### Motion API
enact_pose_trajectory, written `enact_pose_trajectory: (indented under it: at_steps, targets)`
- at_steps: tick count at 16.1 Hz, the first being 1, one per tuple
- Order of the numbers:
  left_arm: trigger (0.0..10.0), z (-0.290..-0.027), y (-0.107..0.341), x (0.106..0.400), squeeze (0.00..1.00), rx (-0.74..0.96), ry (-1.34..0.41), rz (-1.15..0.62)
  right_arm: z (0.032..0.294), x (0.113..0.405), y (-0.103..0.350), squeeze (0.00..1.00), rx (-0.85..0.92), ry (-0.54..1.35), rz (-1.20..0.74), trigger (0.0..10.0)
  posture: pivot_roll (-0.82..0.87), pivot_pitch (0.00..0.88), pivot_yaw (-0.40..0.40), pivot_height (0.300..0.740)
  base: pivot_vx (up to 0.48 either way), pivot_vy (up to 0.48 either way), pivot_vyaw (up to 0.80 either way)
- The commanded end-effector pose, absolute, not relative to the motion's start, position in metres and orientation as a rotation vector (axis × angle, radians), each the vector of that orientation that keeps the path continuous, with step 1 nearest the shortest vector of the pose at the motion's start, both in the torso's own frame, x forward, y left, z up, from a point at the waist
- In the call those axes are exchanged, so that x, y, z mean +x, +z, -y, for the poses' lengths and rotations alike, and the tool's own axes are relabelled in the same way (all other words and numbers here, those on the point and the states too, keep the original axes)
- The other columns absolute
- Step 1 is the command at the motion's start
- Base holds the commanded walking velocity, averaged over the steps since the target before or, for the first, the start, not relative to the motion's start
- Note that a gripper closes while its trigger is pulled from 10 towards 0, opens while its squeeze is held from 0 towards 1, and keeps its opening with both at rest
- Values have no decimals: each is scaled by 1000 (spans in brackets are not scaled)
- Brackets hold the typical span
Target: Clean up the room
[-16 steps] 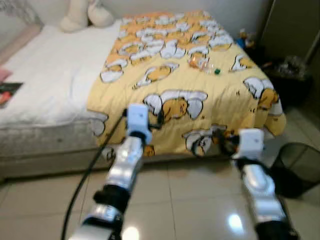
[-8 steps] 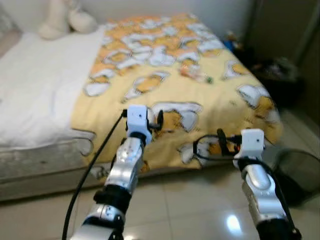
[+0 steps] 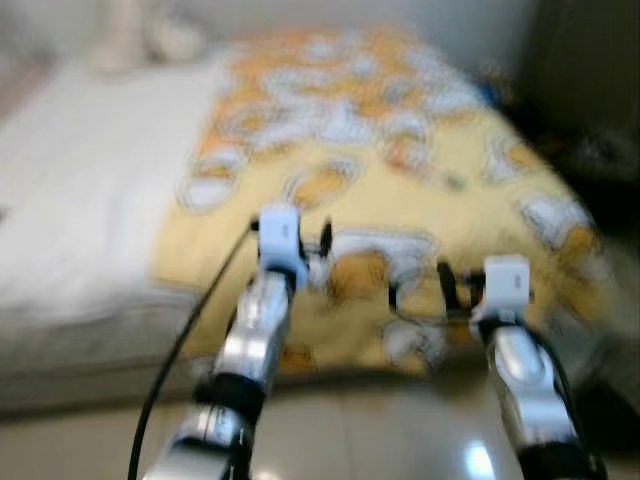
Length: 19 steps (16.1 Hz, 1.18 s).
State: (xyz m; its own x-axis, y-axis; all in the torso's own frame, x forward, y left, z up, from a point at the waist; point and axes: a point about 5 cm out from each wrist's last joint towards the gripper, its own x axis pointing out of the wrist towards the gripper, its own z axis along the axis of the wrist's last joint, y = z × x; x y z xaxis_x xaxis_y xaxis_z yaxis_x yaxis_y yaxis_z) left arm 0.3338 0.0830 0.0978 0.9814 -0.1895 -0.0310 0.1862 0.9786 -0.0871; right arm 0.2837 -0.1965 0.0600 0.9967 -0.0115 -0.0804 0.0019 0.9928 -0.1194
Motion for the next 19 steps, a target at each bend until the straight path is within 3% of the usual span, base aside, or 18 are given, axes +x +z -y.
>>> enact_pose_trajectory:
  at_steps: [1,4,12,13,16,19]
  targets:
    - [10000,-100,93,335,0,-86,-126,-61,184,287,62,0,-123,31,-71,10000,-206,0,92,740,472,0,550]
    - [10000,-100,89,333,0,-89,-111,-77,190,286,60,0,-120,26,-82,10000,-200,0,79,740,155,0,367]
    - [10000,-96,92,335,0,-59,-150,-59,186,290,62,0,-117,41,-72,10000,-194,0,79,740,0,-473,0]
    - [10000,-104,85,330,0,-50,-140,-88,186,289,66,0,-119,53,-55,10000,-199,0,81,740,0,-465,0]
    - [10000,-124,57,305,0,1,-129,-173,197,285,67,0,-154,88,-76,10000,-189,0,27,740,0,-463,0]
    - [10000,-113,62,314,0,-46,-108,-159,205,290,69,0,-177,100,-94,10000,-177,0,-9,740,0,-459,0]
